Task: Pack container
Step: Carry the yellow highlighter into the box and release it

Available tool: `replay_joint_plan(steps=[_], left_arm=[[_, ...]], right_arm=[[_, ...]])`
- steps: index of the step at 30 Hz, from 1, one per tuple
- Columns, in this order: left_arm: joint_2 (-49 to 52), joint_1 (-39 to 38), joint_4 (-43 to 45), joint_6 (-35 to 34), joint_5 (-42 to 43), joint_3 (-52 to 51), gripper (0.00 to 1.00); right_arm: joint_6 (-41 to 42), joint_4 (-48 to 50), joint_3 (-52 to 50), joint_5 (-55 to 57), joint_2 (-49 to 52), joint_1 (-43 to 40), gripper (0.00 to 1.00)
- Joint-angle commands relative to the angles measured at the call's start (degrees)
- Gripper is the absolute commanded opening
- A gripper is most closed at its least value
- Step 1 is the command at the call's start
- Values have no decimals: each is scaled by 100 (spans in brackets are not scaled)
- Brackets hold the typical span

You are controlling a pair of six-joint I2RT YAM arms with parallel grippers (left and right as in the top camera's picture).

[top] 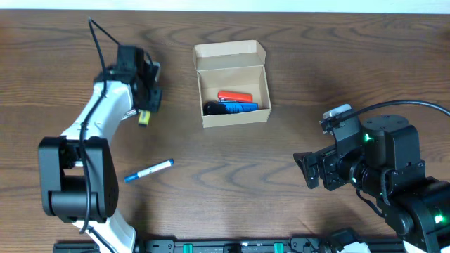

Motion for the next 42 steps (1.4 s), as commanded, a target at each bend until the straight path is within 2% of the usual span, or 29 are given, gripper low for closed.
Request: replay_joint_plan(steps=[1,5,9,12,16,23,32,42], left_arm=[[-295,-184,-382,-542,11,603,6],[-476,-669,-831,-1200,11,1174,6],[-542,-1318,-837,-2050,315,1622,6],[-540,-1891,-398,-2627,881,1762,6],[-435,-2533,177,-3383,896,1762,6],[66,-3198,898,-3958,894,1762,6],[616,-3237,1534,-4212,702,1762,5],[896,-3233,1676,-4419,616,1762,6]], right_arm=[[-85,-4,-17,-15,-15,-37,99],[-85,-4,-17,-15,-15,-37,99],[-85,-7,-17,-15,-15,-37,99],[-85,-4,-17,-13,-15,-37,99],[-85,-4,-17,-15,-15,-37,99],[-85,-7,-17,-15,-15,-37,99],[-85,-7,-17,-15,-15,-37,99],[-85,-7,-17,-13,-15,-37,99]])
